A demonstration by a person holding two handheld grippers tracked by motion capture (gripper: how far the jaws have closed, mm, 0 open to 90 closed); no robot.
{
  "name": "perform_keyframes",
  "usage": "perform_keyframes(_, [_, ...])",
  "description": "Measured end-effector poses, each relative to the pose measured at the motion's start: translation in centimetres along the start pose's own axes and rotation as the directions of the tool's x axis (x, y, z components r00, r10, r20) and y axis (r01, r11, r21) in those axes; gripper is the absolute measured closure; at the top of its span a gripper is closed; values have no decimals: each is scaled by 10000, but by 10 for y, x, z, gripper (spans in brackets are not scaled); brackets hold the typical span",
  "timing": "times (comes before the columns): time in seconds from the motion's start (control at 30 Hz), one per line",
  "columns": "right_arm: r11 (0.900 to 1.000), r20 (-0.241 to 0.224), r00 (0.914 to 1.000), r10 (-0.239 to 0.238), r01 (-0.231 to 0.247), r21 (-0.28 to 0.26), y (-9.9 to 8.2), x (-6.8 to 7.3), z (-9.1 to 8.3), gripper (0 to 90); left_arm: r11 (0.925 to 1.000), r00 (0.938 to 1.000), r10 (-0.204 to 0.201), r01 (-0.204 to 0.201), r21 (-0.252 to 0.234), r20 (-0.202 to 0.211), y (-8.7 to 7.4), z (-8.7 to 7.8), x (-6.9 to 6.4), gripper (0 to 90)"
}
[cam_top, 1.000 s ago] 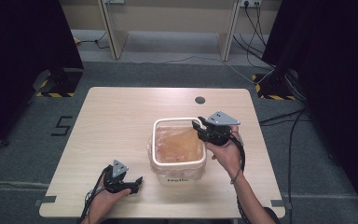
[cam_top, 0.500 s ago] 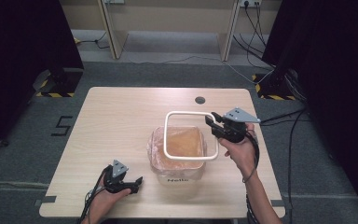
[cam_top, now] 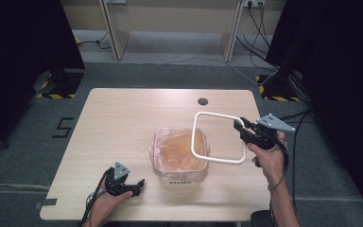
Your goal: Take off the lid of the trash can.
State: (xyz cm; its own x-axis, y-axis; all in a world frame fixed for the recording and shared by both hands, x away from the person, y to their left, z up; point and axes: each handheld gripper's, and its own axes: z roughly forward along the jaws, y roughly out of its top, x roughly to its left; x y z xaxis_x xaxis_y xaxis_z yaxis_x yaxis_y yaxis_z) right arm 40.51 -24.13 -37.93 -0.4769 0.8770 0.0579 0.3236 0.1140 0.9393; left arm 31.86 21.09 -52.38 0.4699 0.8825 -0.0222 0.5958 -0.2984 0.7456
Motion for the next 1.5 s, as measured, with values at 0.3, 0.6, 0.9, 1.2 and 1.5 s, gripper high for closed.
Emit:
perform_keyframes(0.3, [9987, 463, 9978, 480, -487, 143, -20, -26, -16, 682, 10000, 10000, -2, 2, 1, 1, 0, 0, 0, 127])
perform_keyframes(0.6, [9960, 1027, 9913, 823, -854, 255, -36, -49, -30, 681, 10000, 10000, 0, 0, 0, -1, 0, 0, 0, 127])
perform_keyframes(0.9, [9924, 1353, 9867, 902, -1005, 712, -58, -62, -26, 681, 10000, 10000, -5, 5, 0, 3, 0, 0, 0, 127])
perform_keyframes(1.2, [9864, 1425, 9868, 776, -967, 1326, -79, -65, -15, 681, 10000, 10000, -4, 4, -1, 2, 0, 0, 0, 128])
perform_keyframes(1.5, [9786, 1640, 9855, 435, -751, 1916, -101, -61, -13, 681, 10000, 10000, -7, 7, -2, 1, 0, 0, 0, 128])
